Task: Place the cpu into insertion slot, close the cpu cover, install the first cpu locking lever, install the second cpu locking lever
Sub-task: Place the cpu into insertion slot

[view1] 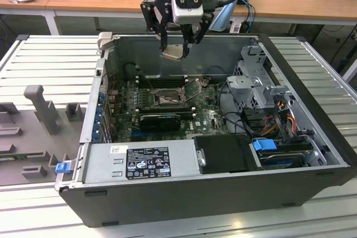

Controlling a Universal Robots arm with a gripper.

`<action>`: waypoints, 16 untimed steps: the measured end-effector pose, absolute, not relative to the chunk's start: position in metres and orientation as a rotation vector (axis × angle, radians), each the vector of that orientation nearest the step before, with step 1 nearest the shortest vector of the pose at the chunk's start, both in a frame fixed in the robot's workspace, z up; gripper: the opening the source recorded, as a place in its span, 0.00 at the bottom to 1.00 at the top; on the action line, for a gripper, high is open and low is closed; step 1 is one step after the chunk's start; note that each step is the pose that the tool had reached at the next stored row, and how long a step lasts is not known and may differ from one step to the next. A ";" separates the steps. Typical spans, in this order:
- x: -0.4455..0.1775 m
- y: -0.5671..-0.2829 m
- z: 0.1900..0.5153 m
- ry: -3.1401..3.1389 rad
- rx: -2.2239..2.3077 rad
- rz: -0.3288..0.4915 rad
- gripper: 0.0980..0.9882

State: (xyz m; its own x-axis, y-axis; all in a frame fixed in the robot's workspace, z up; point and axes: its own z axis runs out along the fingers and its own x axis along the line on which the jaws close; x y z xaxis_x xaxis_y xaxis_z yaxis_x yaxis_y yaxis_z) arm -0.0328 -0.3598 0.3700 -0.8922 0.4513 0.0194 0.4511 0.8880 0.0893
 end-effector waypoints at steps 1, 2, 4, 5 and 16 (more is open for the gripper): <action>-0.033 -0.360 0.370 3.049 0.736 0.144 0.48; -0.033 -0.360 0.370 3.045 0.747 0.143 0.48; -0.033 -0.360 0.370 3.039 0.769 0.143 0.48; -0.033 -0.360 0.370 3.037 0.776 0.143 0.48; -0.033 -0.360 0.370 3.010 0.865 0.143 0.48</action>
State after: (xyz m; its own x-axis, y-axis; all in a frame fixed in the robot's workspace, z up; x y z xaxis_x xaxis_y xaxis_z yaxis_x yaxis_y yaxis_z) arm -0.0328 -0.3598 0.3698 -0.8477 0.5302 0.0194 0.5296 0.8435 0.0893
